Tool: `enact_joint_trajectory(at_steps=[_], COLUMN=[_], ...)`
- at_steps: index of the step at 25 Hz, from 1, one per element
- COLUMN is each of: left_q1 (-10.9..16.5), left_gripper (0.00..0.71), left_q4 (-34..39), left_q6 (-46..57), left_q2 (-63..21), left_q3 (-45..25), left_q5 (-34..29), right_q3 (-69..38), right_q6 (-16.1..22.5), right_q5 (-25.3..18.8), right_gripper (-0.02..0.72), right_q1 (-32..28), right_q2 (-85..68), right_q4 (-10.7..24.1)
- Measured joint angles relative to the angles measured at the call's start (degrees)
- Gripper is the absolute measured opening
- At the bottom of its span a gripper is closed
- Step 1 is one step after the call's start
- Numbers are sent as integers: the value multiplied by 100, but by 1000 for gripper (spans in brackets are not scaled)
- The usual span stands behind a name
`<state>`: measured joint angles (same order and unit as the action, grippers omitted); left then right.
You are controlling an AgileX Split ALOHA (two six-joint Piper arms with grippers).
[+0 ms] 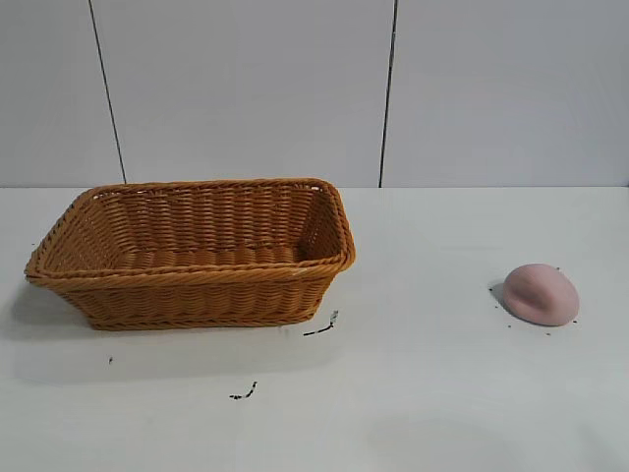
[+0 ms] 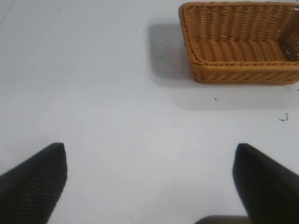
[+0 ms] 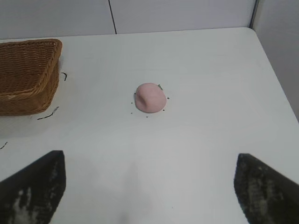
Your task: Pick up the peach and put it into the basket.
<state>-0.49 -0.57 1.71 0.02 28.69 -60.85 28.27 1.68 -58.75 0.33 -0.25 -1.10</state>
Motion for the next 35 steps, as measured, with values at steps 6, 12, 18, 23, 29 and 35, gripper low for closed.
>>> enact_joint_trajectory(at_steps=[6, 12, 18, 23, 29, 35], left_q1=[0, 0, 0, 0, 0, 0], left_gripper=[693, 693, 693, 693, 693, 693], left_q4=[0, 0, 0, 0, 0, 0], left_q6=[0, 0, 0, 0, 0, 0], left_q2=[0, 0, 0, 0, 0, 0], left_q3=[0, 0, 0, 0, 0, 0], left_q5=[0, 0, 0, 0, 0, 0], right_q3=[0, 99, 1024, 1924, 3030, 4106], right_q6=[0, 19, 124, 124, 31, -218], right_q5=[0, 57, 395, 654, 733, 574], right_gripper=[678, 678, 678, 678, 678, 678], right_q1=[0, 0, 0, 0, -14, -14], right_q2=[0, 49, 1557, 3493, 5935, 8109], right_q4=[0, 0, 0, 0, -139, -173])
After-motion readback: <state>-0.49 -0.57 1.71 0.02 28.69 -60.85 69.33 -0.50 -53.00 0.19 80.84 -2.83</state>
